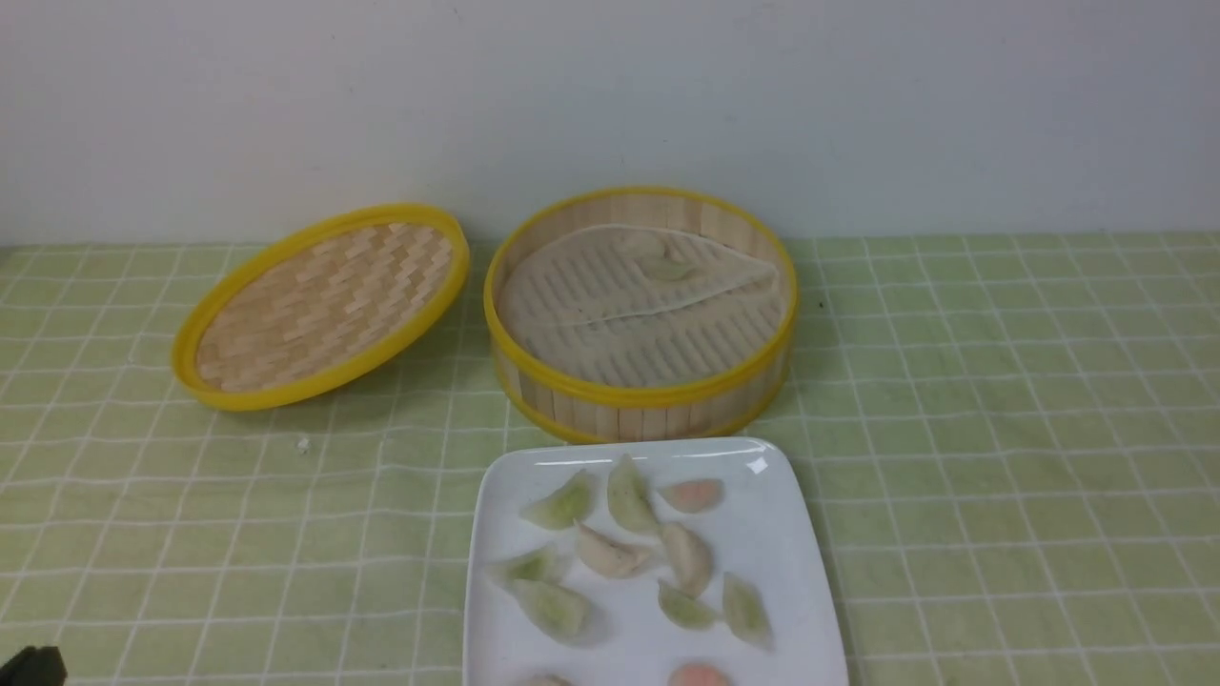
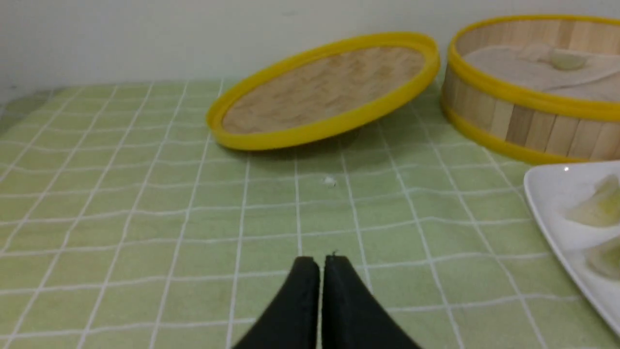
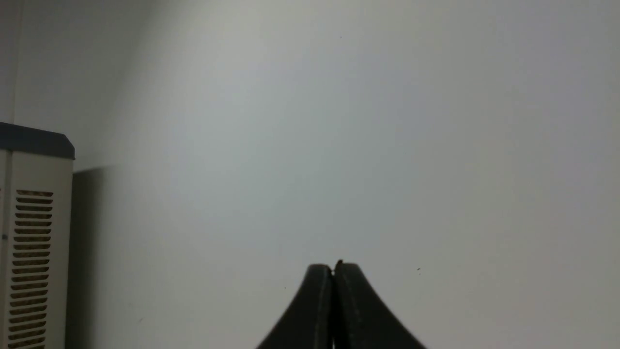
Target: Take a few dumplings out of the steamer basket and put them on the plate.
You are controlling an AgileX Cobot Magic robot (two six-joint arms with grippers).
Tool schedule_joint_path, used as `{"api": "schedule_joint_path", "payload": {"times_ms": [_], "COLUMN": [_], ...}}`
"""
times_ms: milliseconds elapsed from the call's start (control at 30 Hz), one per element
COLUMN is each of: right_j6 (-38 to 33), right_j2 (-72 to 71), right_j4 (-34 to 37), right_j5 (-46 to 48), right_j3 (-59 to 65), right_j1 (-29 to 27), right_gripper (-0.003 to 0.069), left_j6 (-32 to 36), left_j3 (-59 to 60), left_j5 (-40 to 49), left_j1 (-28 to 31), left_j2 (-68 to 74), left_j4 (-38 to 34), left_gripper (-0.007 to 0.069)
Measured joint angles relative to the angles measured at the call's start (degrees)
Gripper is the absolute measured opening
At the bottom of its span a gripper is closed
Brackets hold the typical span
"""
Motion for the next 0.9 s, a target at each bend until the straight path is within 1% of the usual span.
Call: {"api": "schedule_joint_path", "payload": {"times_ms": [167, 900], "right_j6": [0.0, 0.0], "right_j2": [-0.02, -0.02], "right_j4": [0.0, 0.0], "right_j5": [0.0, 0.05], "right_j3": [0.0, 0.0], "right_j1": [0.0, 0.0], "right_gripper": [-0.0014, -0.0014], "left_j6": [0.48, 0.48], "left_j3": [0.12, 0.12], "left_j5": [3.56, 3.96], "left_j1": [0.26, 0.26], "left_j2": [0.0, 0.0], "left_j4": [-0.67, -0.79], "left_gripper": [-0.0006, -0.0006]}}
